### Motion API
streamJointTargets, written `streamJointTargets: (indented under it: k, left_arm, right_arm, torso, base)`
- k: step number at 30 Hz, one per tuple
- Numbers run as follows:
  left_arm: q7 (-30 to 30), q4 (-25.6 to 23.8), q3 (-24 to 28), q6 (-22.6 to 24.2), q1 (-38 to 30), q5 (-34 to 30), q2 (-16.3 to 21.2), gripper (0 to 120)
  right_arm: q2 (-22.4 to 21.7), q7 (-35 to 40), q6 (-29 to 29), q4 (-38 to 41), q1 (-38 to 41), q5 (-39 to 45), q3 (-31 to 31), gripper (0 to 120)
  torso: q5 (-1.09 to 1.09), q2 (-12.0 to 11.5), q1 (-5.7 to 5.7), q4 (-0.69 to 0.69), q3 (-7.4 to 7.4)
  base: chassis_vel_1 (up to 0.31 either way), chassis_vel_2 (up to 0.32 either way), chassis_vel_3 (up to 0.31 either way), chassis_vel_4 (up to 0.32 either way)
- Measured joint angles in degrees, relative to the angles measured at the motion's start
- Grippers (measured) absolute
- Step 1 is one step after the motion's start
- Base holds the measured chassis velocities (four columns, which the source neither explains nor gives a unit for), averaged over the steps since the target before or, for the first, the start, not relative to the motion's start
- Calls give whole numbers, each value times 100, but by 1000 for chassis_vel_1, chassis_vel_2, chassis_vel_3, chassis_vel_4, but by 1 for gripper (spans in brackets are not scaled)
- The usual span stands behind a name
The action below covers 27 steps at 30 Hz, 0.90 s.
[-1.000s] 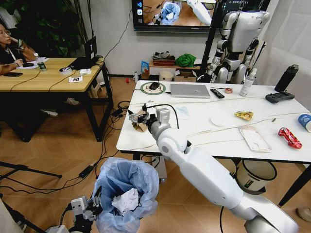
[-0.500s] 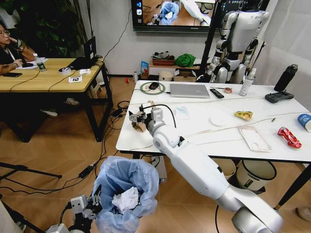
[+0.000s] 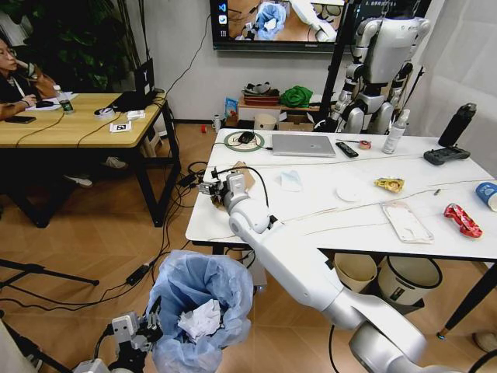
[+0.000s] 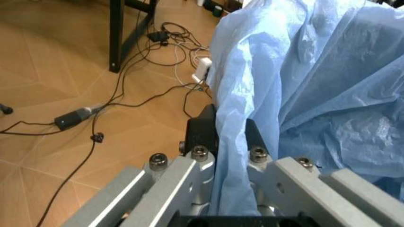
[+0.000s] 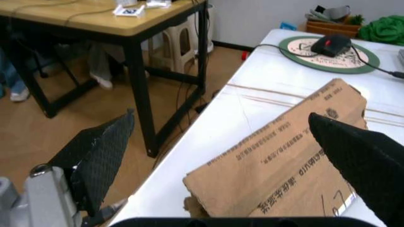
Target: Pick up the trash bin and place the trash from the table into it.
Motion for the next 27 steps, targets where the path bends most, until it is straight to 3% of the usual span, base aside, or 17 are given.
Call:
streamJointTargets:
  k: [12,27]
  left_arm:
    - [0,0,15,-2,-20,1,0,0]
    - [0,51,59,-2,-65,-13,37,0]
  right_arm:
    - [-99,93,-18,-247,-175,-245,-5,100]
    - [-1112,147,-194,659,-352,158,199,100]
  torso:
    - [1,0,0,0,0]
    - [2,0,0,-1,0]
  base:
    - [0,0,0,0]
    - [0,0,0,0]
